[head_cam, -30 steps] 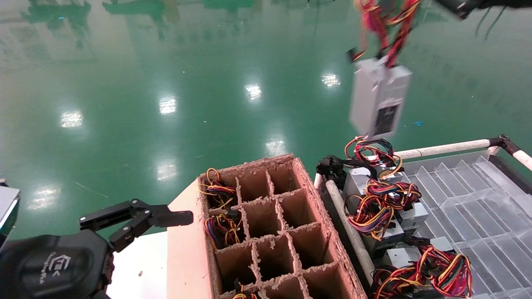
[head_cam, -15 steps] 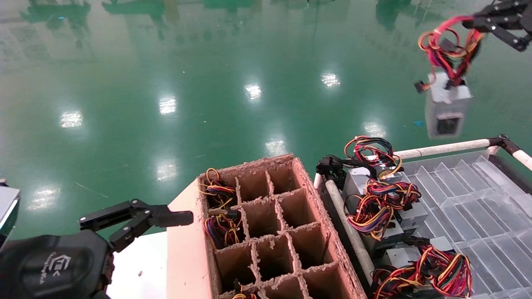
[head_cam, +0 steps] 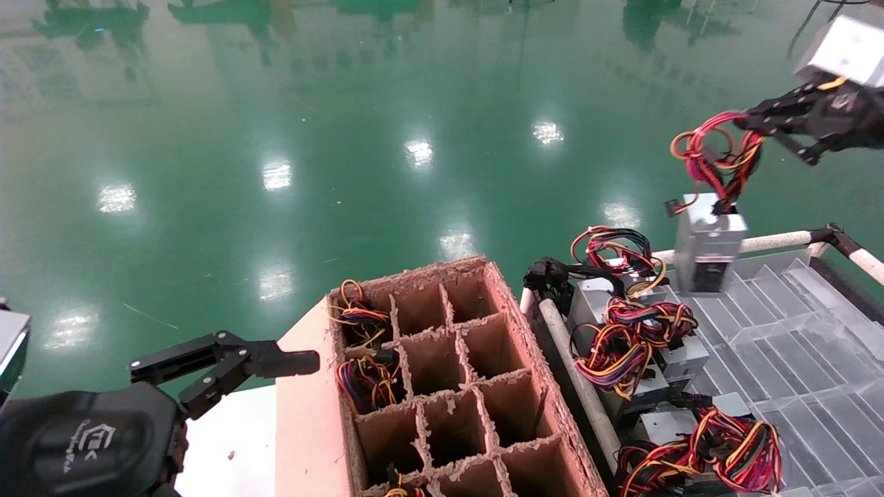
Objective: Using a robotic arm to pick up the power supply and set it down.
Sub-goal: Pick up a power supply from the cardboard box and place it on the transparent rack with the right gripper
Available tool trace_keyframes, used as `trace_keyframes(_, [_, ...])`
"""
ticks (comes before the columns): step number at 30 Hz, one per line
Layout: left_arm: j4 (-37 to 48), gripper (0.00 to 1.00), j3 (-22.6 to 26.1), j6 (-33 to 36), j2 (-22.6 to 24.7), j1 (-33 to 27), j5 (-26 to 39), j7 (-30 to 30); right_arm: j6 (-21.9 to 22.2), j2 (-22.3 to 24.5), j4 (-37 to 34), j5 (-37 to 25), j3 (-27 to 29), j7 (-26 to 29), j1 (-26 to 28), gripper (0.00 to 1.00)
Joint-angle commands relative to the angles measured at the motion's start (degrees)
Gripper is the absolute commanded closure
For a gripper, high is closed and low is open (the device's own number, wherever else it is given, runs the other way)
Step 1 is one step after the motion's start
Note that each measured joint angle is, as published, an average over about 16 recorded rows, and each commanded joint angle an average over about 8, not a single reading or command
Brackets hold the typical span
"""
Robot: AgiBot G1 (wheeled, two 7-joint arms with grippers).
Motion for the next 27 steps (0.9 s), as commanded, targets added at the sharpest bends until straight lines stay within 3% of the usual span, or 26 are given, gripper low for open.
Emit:
trace_keyframes(1, [0.0, 0.0, 0.01, 0.0, 0.0, 0.0, 0.0, 0.0, 0.42, -0.62, -0.69, 0.28, 0.18, -0.25, -0.87, 1.0])
trace_keyframes(17, [0.0, 0.0, 0.06, -0.03, -0.03, -0.01, -0.04, 0.03, 6.91, -3.25, -2.67, 2.23, 1.54, -0.64, -7.13, 1.0])
trace_keyframes(27, [0.0, 0.0, 0.1, -0.04, -0.04, -0.02, -0.07, 0.05, 6.81, -2.53, -2.77, 4.08, 2.84, -0.54, -9.49, 1.0])
